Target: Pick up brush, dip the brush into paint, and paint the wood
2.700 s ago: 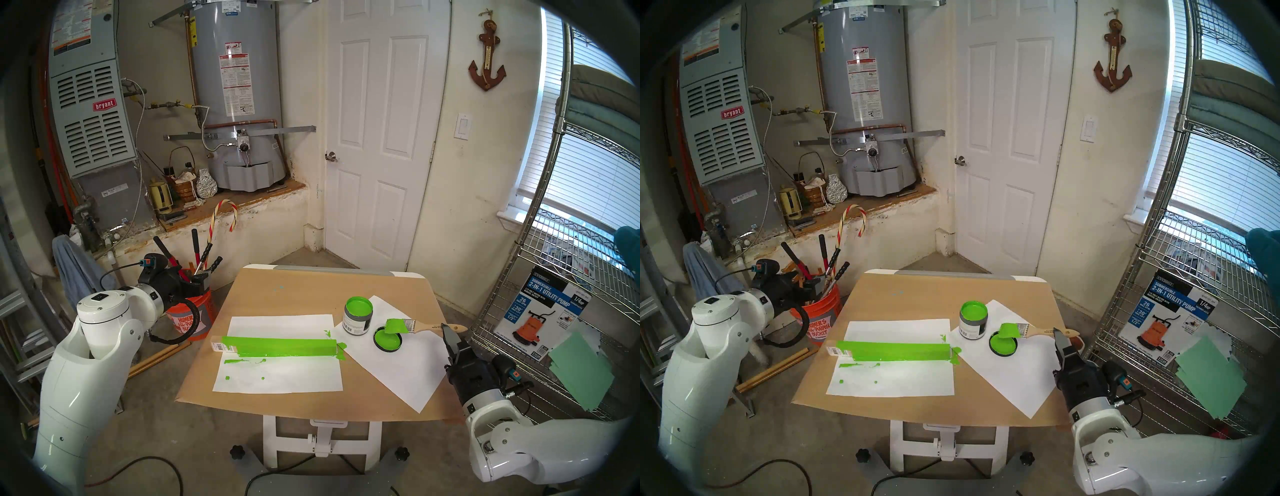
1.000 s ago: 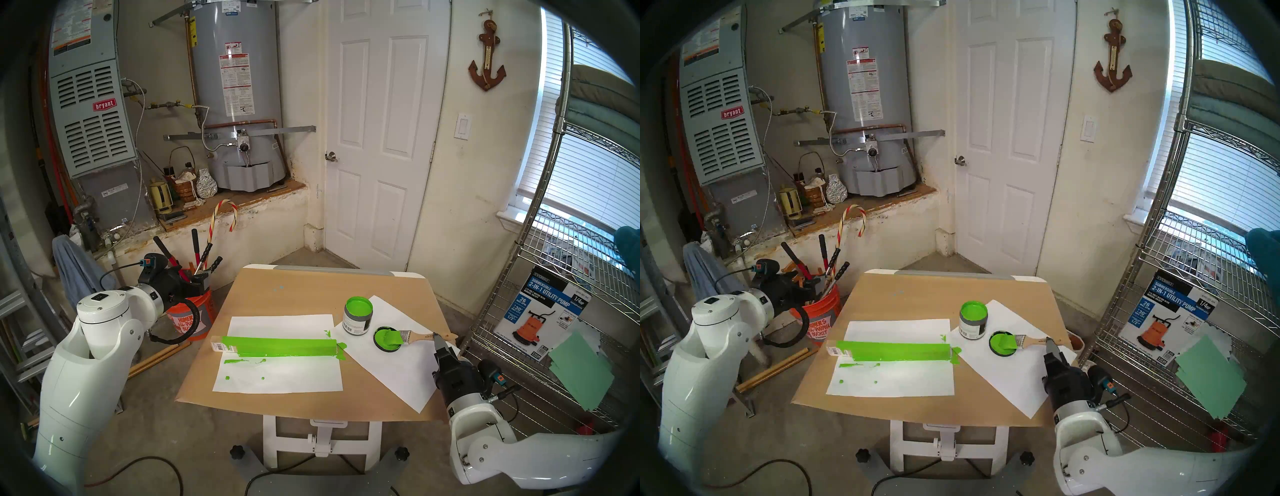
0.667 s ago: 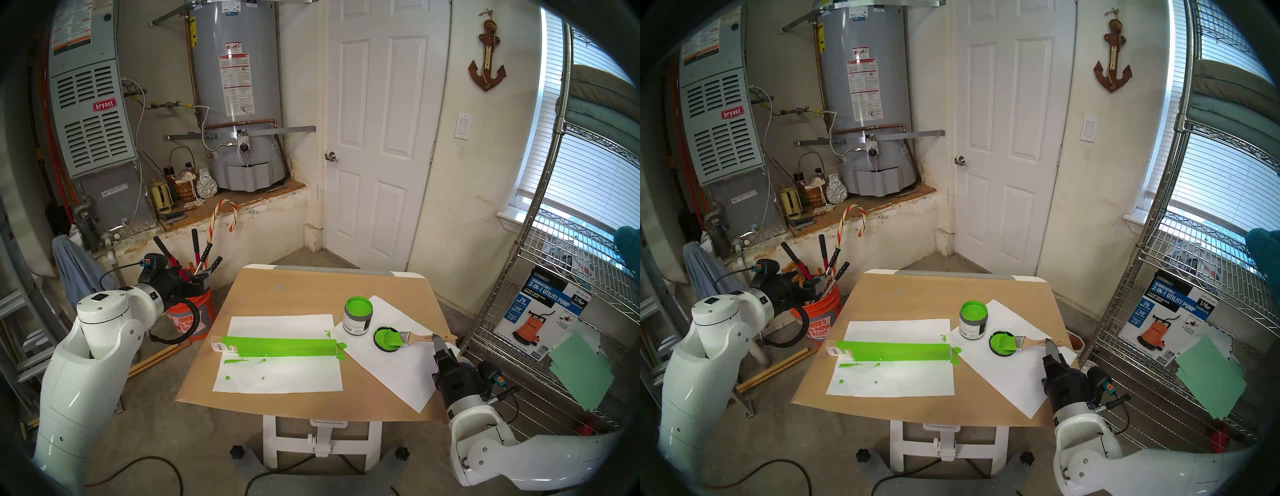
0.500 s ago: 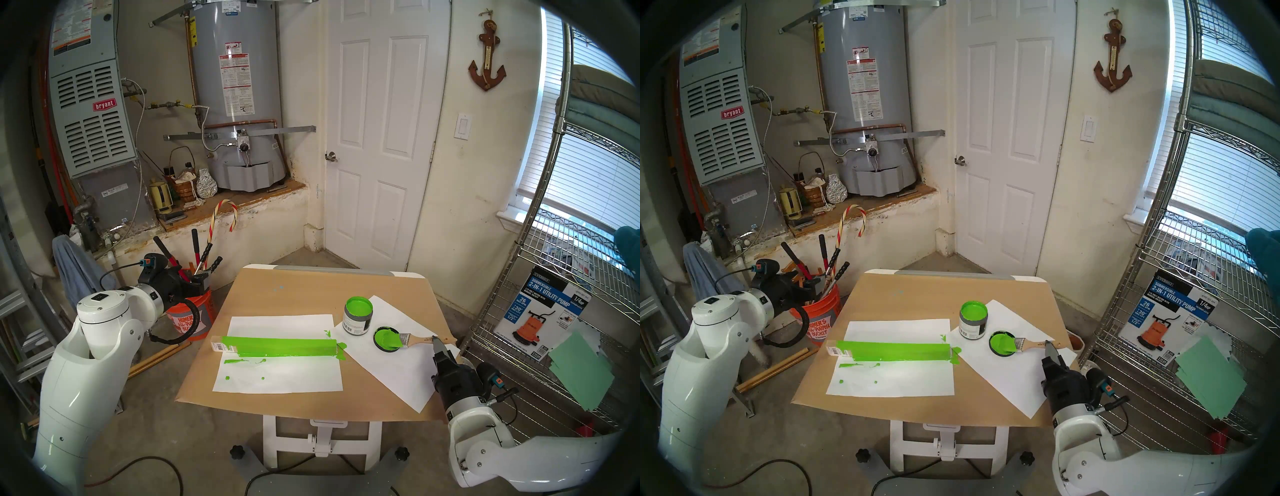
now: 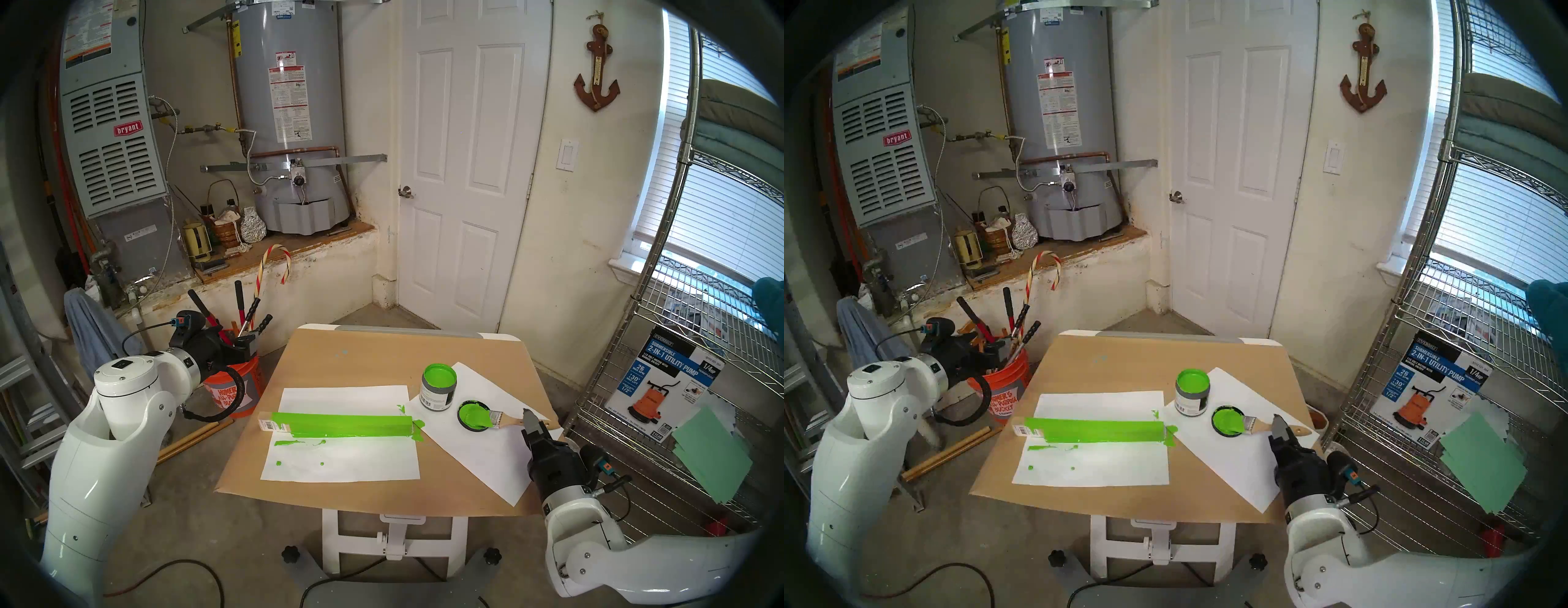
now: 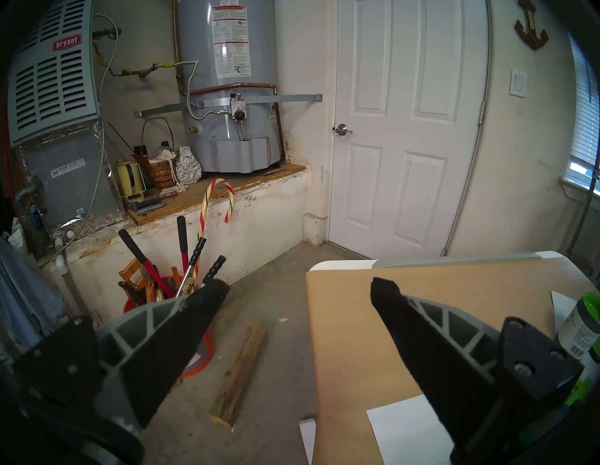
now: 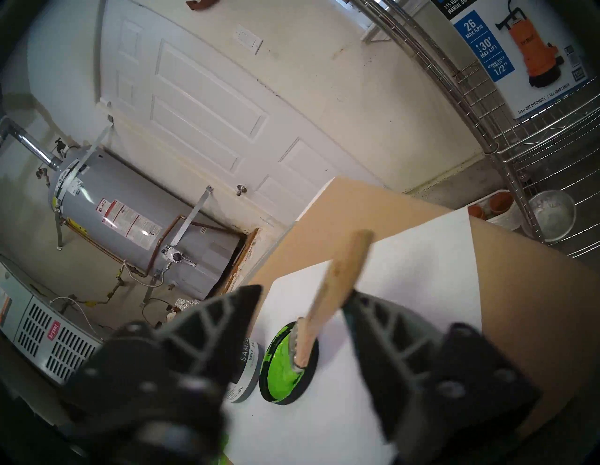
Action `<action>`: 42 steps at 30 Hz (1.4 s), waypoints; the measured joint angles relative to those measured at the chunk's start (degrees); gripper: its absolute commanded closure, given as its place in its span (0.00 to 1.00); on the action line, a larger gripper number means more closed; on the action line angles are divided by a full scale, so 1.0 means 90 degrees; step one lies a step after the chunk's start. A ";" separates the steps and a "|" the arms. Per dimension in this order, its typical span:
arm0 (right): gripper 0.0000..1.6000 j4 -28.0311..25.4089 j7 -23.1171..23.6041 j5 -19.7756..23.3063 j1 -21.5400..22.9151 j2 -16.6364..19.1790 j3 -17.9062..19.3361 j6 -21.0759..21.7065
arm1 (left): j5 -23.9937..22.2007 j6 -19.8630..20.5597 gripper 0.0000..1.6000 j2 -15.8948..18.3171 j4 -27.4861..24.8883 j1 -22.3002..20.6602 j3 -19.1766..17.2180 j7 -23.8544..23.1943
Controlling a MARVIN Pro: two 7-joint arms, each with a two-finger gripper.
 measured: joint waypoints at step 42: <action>0.00 -0.0251 -0.0661 -0.0831 -0.1400 0.1075 0.1309 -0.0046 | 0.0000 0.0000 0.00 0.0000 0.0000 0.0000 0.0000 0.0000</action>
